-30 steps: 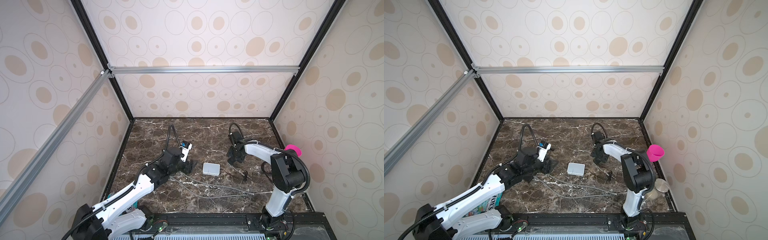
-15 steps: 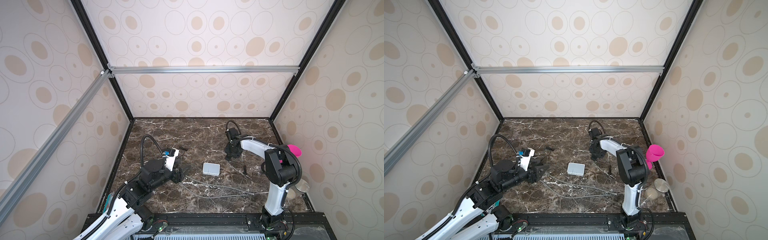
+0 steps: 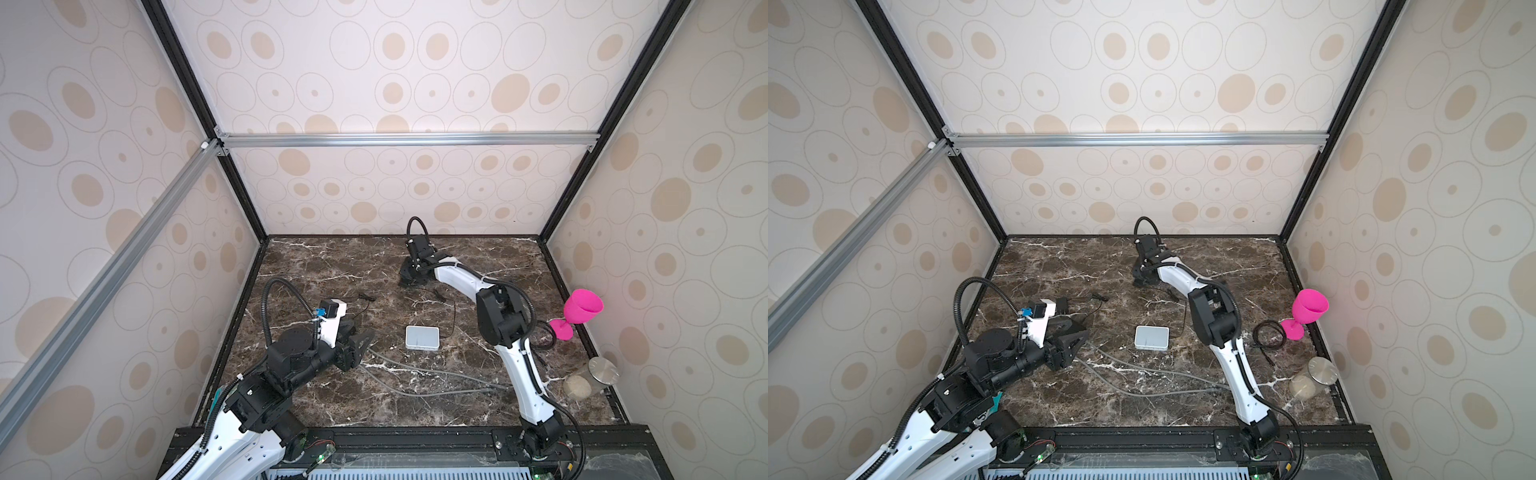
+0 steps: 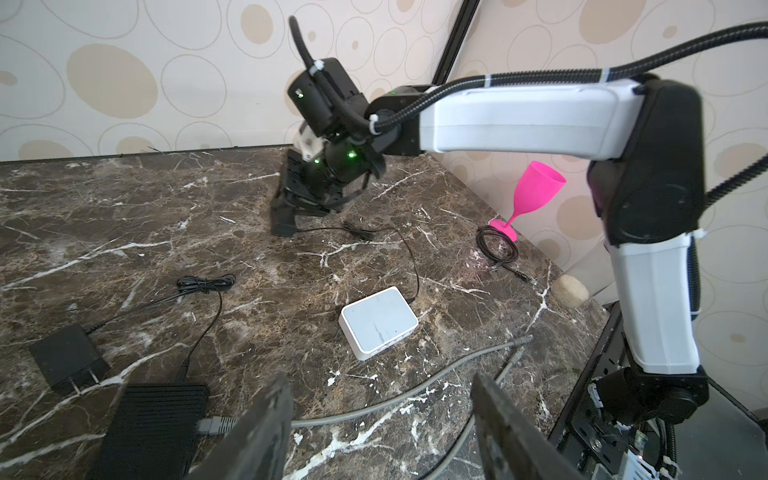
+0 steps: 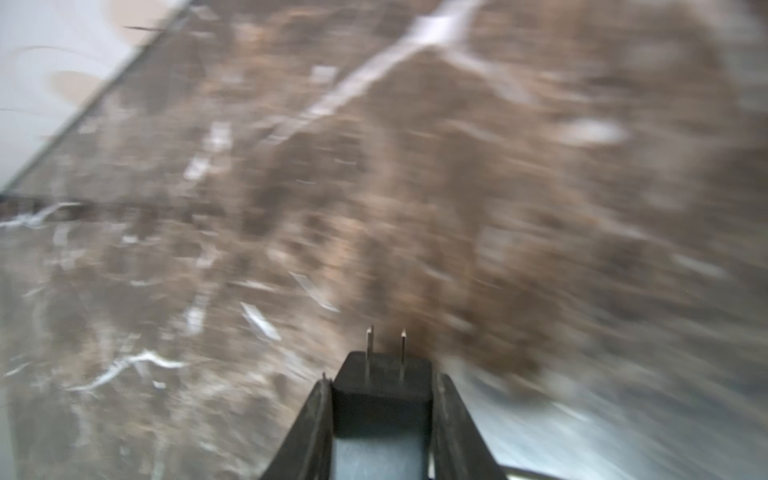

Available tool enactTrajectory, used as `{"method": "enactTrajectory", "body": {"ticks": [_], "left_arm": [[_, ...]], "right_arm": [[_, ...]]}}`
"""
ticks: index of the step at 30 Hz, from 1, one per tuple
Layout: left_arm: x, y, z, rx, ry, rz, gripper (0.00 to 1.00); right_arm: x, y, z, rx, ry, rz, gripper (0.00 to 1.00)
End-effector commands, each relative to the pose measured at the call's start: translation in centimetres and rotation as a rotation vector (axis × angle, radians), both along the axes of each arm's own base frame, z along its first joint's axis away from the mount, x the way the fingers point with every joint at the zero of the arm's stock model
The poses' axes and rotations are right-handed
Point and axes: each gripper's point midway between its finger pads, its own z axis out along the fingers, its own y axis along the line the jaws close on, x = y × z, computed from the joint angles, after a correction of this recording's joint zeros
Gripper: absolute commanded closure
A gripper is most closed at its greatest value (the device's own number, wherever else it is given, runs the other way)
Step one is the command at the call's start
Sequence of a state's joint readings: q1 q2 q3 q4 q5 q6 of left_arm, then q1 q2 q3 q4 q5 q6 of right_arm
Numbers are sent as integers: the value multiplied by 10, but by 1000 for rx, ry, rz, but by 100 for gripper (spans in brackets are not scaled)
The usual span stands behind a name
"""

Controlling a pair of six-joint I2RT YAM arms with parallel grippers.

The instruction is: Insert the plug into the switch port

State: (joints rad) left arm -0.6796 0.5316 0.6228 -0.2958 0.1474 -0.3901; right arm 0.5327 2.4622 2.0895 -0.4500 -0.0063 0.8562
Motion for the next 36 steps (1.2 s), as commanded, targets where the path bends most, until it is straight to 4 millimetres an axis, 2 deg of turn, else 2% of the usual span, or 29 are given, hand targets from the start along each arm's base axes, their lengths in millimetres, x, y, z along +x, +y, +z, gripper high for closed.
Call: {"method": "enactTrajectory", "body": {"ticks": [1,4,6,9,11,12,13,16,18,20,23,26,28,30,34,36], "left_arm": [[1,4,-1,-2,11,22,32],[1,4,-2,-1,13,26,32],[2,5,-3,2,17,31,32],[2,5,-3,4,19,38,32],[3,4,-5,6,24,37,32],[3,3,-8,8,29,32,32],[4,-1,-11,10,36,19,32],[7,-15,-24,36,75,-32,34],[13,-23,-36,69,117,-43,34],[17,-36,-47,85,152,-74,35],[26,-54,-51,87,159,-107,35],[33,-70,-42,48,131,-145,35],[39,-78,-34,32,106,-157,35],[43,-84,-29,32,91,-171,35],[47,-88,-27,50,67,-184,34],[46,-86,-28,54,56,-184,34]], "right_arm": [[14,40,-7,52,-31,65,67],[32,57,6,108,-84,67,64],[37,62,18,132,-127,87,56],[39,63,49,161,-252,156,42],[33,50,85,156,-369,189,30],[29,40,98,146,-411,206,10],[23,25,115,132,-439,211,0],[-2,-34,148,78,-446,185,0],[-27,-84,161,9,-412,139,0],[-62,-145,167,-84,-367,50,0],[-114,-214,168,-50,-288,-32,0],[-153,-253,148,147,-143,-127,0],[-176,-264,136,201,-90,-140,0],[-193,-274,124,184,-72,-178,0],[-223,-299,91,73,10,-312,1],[-244,-322,74,-48,107,-415,8]]}}
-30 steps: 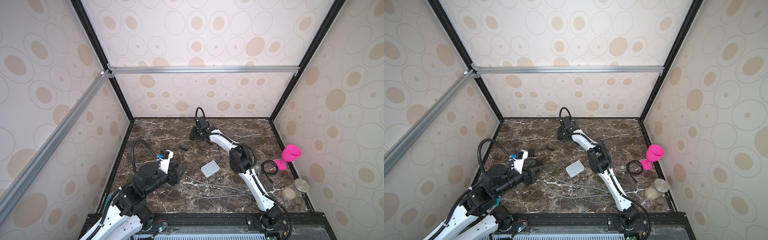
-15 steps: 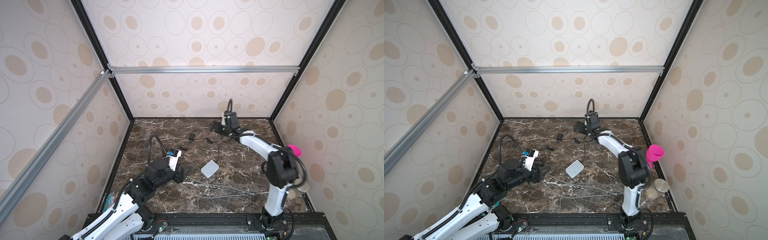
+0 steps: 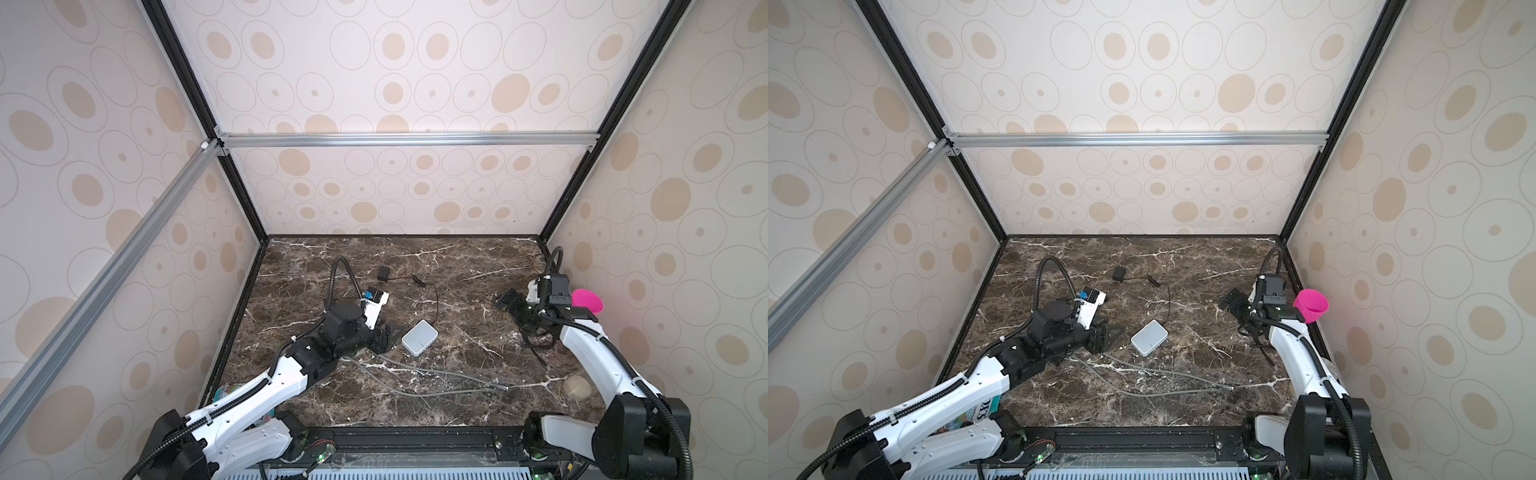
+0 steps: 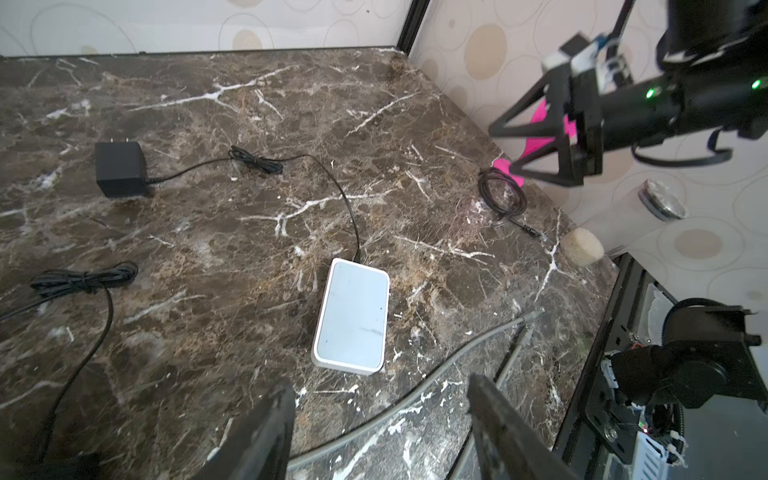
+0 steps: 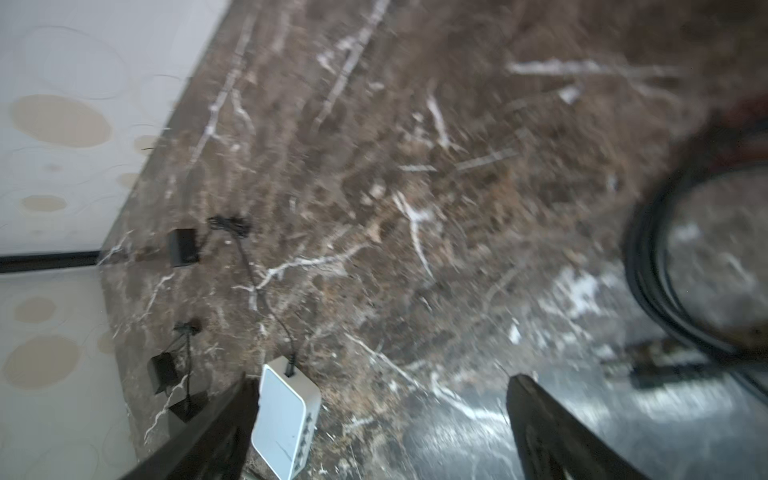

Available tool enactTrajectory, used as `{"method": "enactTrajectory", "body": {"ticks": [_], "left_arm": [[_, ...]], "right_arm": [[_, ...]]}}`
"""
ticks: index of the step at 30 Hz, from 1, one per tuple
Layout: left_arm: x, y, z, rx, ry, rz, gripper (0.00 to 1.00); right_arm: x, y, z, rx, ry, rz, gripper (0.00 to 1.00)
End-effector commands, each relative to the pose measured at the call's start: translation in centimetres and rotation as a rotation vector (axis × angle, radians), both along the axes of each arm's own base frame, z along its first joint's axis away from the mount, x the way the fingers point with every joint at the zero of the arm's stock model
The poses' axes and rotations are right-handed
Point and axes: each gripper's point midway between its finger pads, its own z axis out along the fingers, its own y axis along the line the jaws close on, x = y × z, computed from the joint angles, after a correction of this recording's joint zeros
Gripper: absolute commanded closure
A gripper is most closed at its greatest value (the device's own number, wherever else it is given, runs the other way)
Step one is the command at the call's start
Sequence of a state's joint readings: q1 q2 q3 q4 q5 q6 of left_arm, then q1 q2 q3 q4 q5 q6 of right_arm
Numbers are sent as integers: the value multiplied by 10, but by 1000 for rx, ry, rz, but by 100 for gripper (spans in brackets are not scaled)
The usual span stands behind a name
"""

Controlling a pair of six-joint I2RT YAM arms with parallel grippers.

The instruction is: Insert the plug into the switch port

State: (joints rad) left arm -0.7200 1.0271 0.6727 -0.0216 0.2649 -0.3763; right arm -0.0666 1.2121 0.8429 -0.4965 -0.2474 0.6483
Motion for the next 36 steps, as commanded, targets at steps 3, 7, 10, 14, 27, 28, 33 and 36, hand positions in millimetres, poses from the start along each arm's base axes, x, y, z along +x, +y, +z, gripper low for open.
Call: {"method": "enactTrajectory", "body": {"ticks": [3,7,10,14,27,28,33,36], "left_arm": [[1,-3,27,-32,-108,-28,33],[-3,0,30,-47,-110,-27,32],[-7,-2,32,-64,-105,-42,32],[-8,-2,31,-61,-96,-50,32],[-11,0,37,-78,-102,-57,32],[-12,0,38,-78,-103,-58,32],[-11,3,38,-72,-109,-50,32],[-10,3,37,-70,-108,-46,32]], "right_arm": [[-54,-58,-24,-246,270,-266,24],[-54,-66,-45,-283,305,-295,28],[-55,-76,-59,-337,354,-325,28],[-51,-83,-73,-372,398,-345,31],[-55,-89,-104,-379,501,-414,67],[-54,-88,-105,-370,505,-414,73],[-50,-67,-108,-263,491,-406,80],[-42,-36,-105,-168,464,-383,81]]}}
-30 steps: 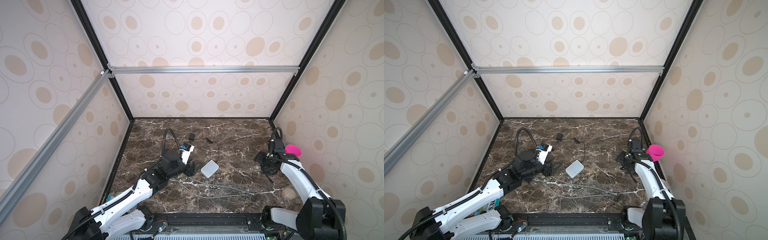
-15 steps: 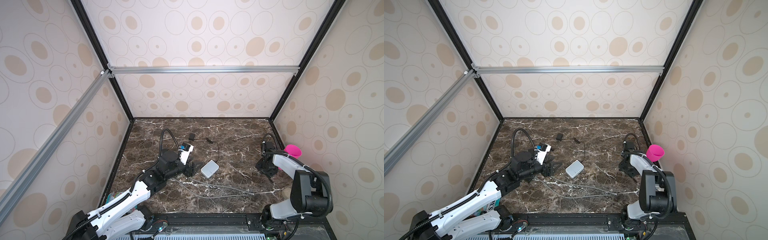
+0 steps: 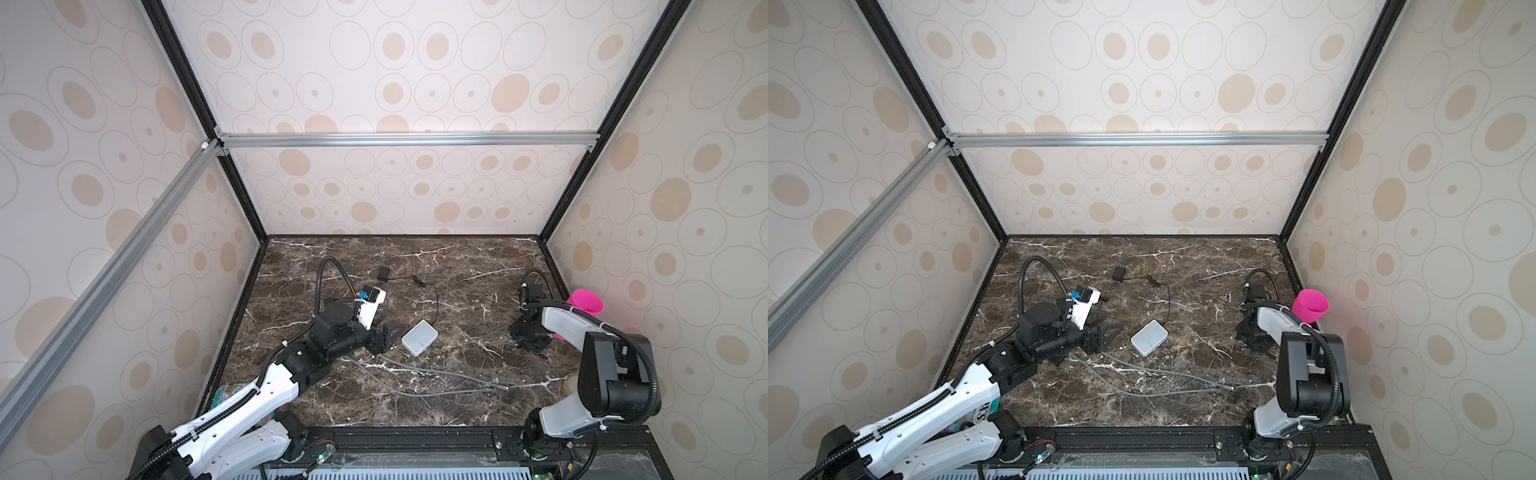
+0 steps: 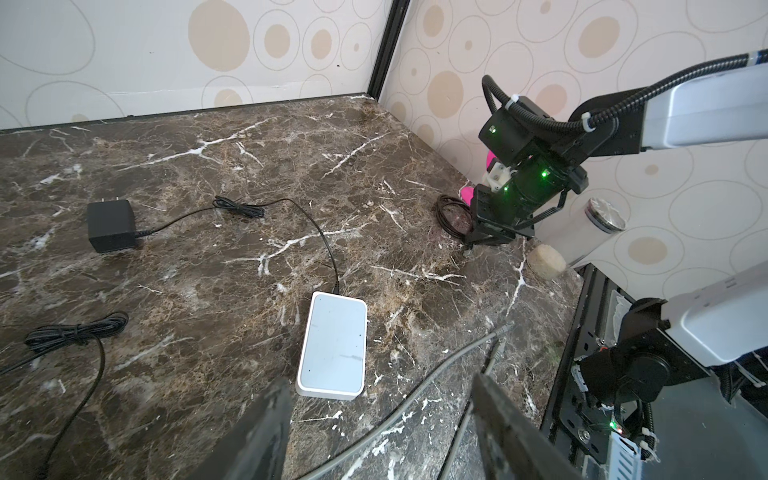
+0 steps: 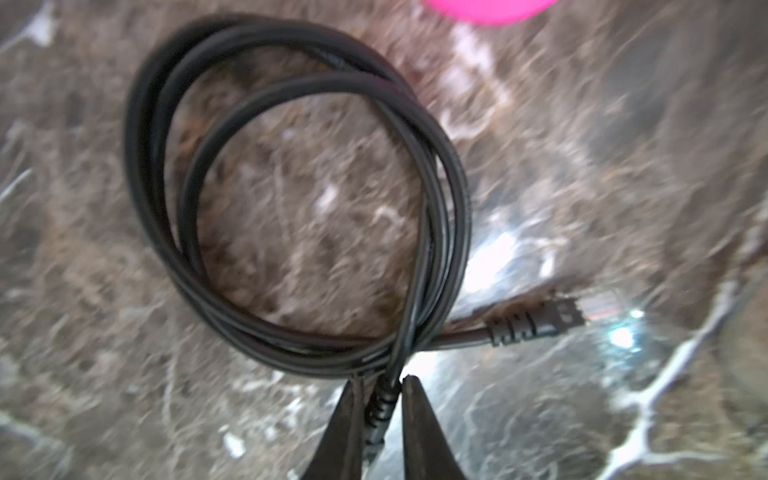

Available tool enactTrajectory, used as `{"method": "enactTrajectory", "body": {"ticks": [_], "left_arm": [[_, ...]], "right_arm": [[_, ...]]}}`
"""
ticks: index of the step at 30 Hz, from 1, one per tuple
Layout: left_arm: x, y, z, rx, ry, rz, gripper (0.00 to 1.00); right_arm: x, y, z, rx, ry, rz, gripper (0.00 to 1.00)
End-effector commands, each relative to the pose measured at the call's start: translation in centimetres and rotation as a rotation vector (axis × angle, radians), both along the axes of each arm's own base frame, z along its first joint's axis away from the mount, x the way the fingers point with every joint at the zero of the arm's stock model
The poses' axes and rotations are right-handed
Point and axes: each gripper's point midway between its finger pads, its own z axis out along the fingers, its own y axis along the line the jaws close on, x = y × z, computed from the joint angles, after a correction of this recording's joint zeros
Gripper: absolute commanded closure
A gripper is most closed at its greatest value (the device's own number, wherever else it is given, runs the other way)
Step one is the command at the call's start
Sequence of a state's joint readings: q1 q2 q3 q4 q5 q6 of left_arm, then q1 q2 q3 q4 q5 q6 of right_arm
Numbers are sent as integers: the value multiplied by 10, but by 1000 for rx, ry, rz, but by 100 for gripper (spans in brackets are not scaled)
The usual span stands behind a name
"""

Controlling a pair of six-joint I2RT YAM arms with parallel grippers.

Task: Insert the plug into the switch port
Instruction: 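Grasp the coiled black cable with the right gripper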

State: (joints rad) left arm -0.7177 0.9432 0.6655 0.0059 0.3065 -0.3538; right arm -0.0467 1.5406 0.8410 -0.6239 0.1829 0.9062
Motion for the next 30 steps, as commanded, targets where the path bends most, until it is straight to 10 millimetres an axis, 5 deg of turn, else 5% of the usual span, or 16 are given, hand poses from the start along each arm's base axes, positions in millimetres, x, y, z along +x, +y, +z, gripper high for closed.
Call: {"method": "enactTrajectory", "body": {"ticks": [1,4,7,9,14,22,30], "left_arm": [[0,2,6,-1,-23,0,32],[1,2,4,3,-19,3,32],[2,4,3,10,-18,10,32],[2,5,3,13,-20,16,32],[3,4,2,14,-16,17,32],[4,5,-3,26,-10,23,32],[6,3,-15,47,22,24,32]], "right_arm": [[8,45,6,121,-47,-4,81],[27,89,26,154,-106,60,80],[39,114,47,167,-143,101,57],[43,114,60,163,-179,116,45],[54,86,81,39,-279,280,41],[46,35,47,-74,-49,340,51],[58,34,5,-51,57,387,51]]}}
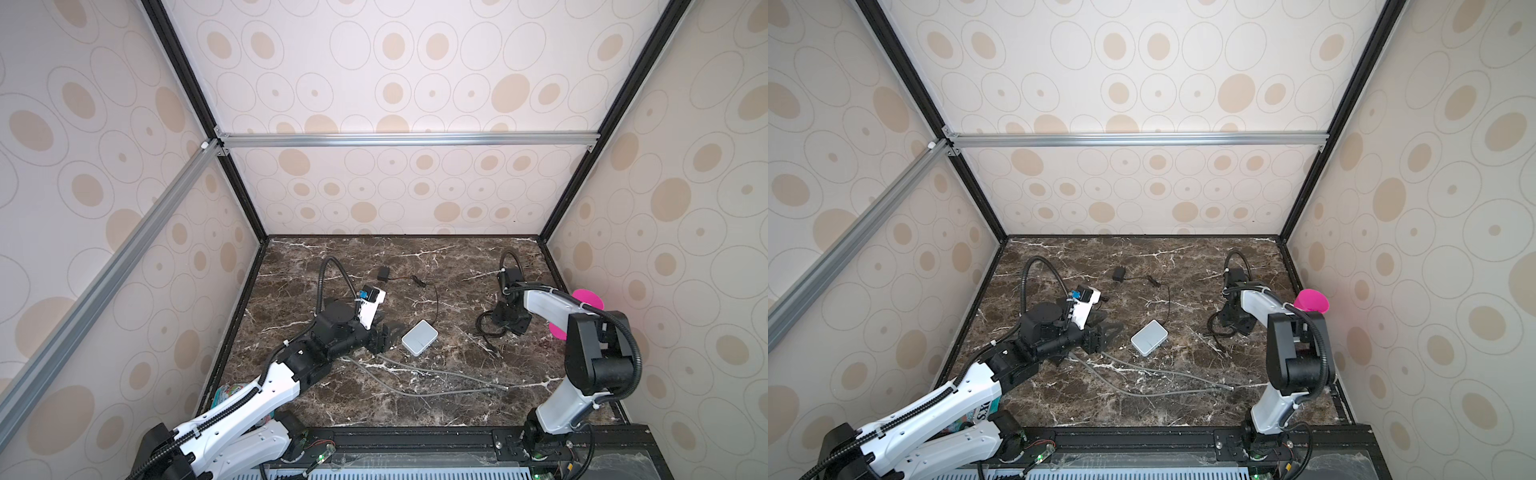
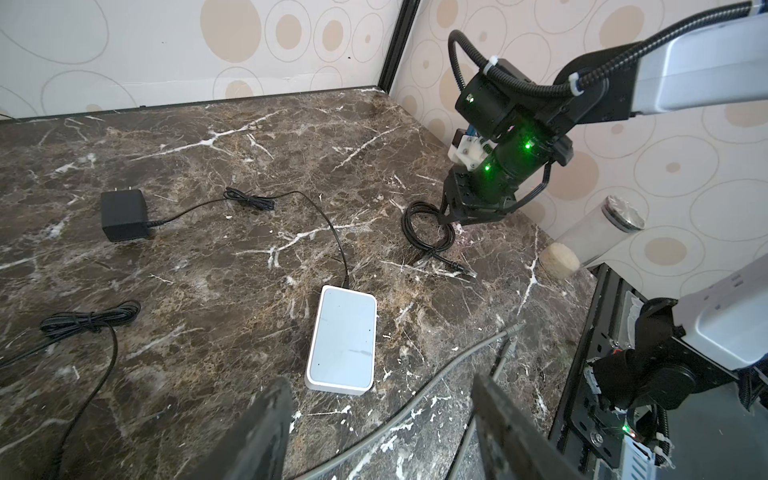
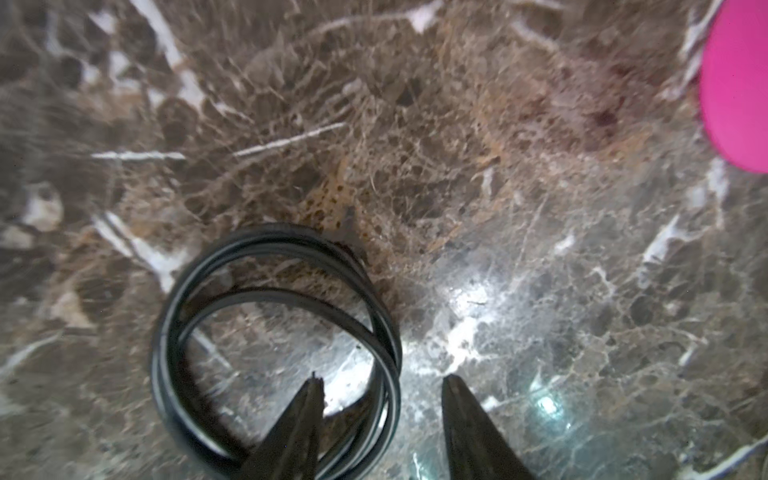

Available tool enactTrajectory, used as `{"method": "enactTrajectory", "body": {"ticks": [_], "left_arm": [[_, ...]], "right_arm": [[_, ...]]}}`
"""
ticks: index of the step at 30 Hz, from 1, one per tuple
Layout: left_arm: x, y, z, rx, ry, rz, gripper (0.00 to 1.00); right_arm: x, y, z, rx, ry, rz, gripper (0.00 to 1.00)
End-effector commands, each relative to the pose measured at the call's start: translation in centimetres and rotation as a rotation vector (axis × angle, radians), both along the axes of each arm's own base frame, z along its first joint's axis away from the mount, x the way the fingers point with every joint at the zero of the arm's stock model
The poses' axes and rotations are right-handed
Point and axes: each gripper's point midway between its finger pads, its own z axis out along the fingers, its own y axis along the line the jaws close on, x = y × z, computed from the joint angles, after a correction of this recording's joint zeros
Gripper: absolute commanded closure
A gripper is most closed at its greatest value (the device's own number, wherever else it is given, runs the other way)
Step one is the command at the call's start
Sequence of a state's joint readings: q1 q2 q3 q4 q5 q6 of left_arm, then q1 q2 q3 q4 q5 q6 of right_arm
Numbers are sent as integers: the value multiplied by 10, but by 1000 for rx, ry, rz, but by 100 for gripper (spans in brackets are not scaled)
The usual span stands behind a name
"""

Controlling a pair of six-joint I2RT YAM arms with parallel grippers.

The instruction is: Insert the plug into the switch port

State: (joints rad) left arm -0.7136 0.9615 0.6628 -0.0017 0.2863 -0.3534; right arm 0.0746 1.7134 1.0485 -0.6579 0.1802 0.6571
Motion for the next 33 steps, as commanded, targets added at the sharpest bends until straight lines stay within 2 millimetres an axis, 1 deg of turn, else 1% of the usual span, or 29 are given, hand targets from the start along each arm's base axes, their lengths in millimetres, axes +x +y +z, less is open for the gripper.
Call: {"method": "enactTrajectory", "body": {"ticks": [1,2,3,6,7,9,11,13,14,17,19,21,24,26,27,28,30,33], "left_arm": [[2,1,-7,26,11,2,32],[2,1,-9,27,16,0,32],[2,0,-10,28,21,0,32],[3,-2,-12,27,36,1,32],[4,-3,-12,24,42,1,32],[6,-7,-12,14,53,-2,32],[9,-12,-12,1,68,-12,32],[10,-21,-11,-16,79,-36,32],[11,-24,-10,-27,81,-48,33],[13,-35,-11,-48,85,-68,33],[15,-43,-12,-50,69,-78,33],[14,-54,-15,-28,30,-88,34],[8,-78,-18,6,-54,-144,34],[8,-88,-18,10,-59,-164,34],[11,-93,-15,-7,-63,-164,34],[13,-97,-11,-22,-62,-162,34],[16,-102,-11,-27,-49,-159,34],[19,-105,-14,-22,-26,-157,35]], "right_arm": [[5,-5,-4,-19,21,16,51],[4,-6,-8,-13,30,6,51],[3,-6,-12,1,36,-11,54],[2,-4,-17,43,34,-62,72],[2,-3,-17,56,25,-78,74],[4,-2,-14,78,-6,-104,75],[8,1,-8,113,-50,-122,88],[12,5,4,146,-99,-127,98],[14,7,10,160,-120,-125,100],[19,14,36,209,-191,-124,100],[17,18,54,249,-234,-154,100],[11,21,68,290,-272,-212,100],[4,22,79,328,-324,-269,100],[-1,17,78,309,-327,-304,100],[-5,13,74,291,-319,-327,100],[-10,9,68,273,-303,-361,100],[-19,6,51,274,-267,-430,100],[-30,13,24,335,-205,-547,100]]}}
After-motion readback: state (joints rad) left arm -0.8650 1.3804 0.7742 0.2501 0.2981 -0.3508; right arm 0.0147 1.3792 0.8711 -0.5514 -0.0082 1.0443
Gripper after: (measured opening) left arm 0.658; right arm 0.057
